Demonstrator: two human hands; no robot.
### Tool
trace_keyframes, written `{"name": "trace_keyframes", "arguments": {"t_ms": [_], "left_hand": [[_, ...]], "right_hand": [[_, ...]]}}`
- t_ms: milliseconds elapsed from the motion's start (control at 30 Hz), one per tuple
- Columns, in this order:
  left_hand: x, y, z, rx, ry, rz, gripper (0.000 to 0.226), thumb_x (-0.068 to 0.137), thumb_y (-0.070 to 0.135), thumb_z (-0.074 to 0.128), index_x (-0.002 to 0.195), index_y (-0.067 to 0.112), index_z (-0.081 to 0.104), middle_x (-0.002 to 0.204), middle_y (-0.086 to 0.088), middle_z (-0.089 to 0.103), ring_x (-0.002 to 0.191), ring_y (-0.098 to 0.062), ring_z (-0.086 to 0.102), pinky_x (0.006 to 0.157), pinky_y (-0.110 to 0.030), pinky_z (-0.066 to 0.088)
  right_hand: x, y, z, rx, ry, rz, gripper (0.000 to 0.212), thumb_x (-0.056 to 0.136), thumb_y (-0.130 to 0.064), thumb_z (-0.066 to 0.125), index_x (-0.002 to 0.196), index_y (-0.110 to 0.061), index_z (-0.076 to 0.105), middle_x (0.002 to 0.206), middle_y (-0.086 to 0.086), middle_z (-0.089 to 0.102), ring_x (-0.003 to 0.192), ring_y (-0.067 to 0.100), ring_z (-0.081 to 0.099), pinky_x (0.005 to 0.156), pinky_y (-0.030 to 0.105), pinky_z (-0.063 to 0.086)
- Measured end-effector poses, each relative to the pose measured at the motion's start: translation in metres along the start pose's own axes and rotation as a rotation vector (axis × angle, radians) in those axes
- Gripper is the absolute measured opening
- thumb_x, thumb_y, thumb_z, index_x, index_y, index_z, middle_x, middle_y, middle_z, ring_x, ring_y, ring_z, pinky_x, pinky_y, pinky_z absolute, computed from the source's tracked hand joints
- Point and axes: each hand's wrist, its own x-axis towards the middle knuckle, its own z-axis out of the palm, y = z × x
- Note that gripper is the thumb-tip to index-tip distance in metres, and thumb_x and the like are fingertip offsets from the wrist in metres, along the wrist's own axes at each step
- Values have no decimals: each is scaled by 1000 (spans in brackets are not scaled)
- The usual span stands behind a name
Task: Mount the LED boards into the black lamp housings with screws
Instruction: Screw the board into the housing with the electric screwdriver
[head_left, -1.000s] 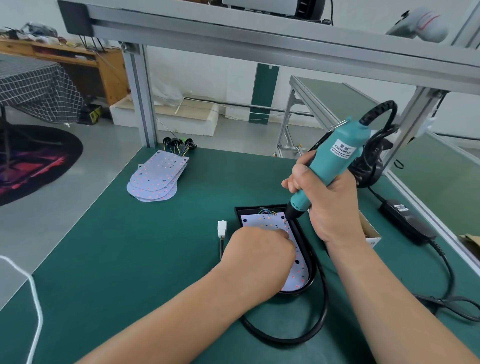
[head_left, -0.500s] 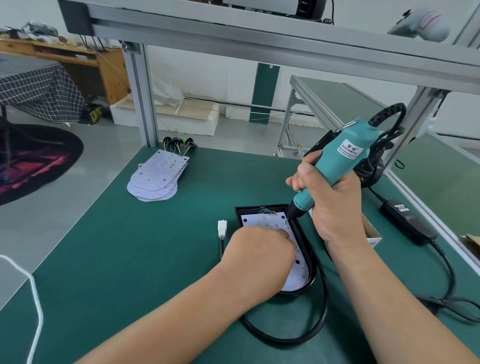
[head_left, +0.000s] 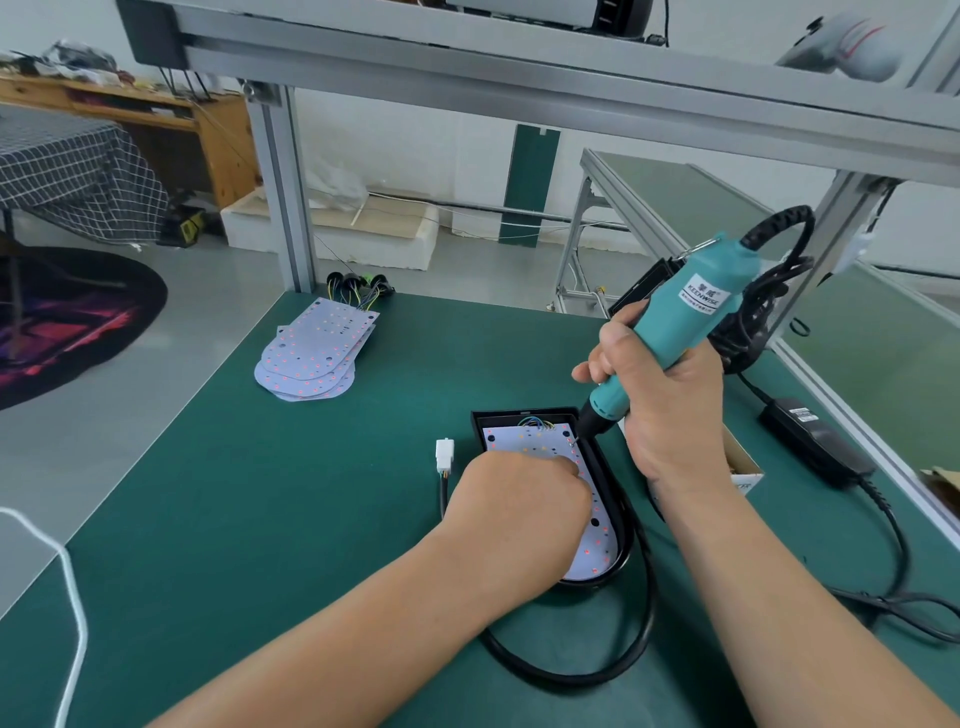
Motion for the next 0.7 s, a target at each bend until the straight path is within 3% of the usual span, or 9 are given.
{"name": "trace_keyframes", "arguments": {"t_ms": [200, 367, 500, 700], "left_hand": [[2, 3, -4, 2, -38, -16, 20, 92, 5, 57, 88, 25, 57, 87, 4, 54, 54, -18, 27, 49, -27, 18], [2, 2, -1, 7, -20, -23, 22, 95, 8, 56, 84, 26, 50, 88, 4, 54, 54, -16, 24, 49, -28, 17], [2, 0, 0, 31, -24, -26, 19, 96, 10, 56, 84, 25, 54, 89, 4, 56, 57, -21, 33, 49, -28, 15], [2, -2, -3, 81, -85, 29, 21, 90, 2, 56, 95, 20, 67, 94, 2, 61, 68, -27, 48, 48, -28, 18]], "right_hand": [[-4, 5, -2, -16, -32, 19, 9, 96, -15, 69, 90, -21, 65, 70, 1, 54, 64, 23, 52, 74, 40, 59], [-3, 1, -13, 73, -25, 48, 8, 97, -15, 71, 97, -22, 68, 84, 2, 58, 68, 23, 55, 81, 44, 59], [-5, -3, -12, 62, 4, 44, 4, 96, -20, 73, 98, -21, 70, 87, 8, 59, 73, 26, 58, 86, 44, 59], [-13, -18, -8, -133, -121, 17, 11, 91, -22, 78, 100, -24, 72, 81, 2, 71, 75, 29, 70, 76, 41, 61]]}}
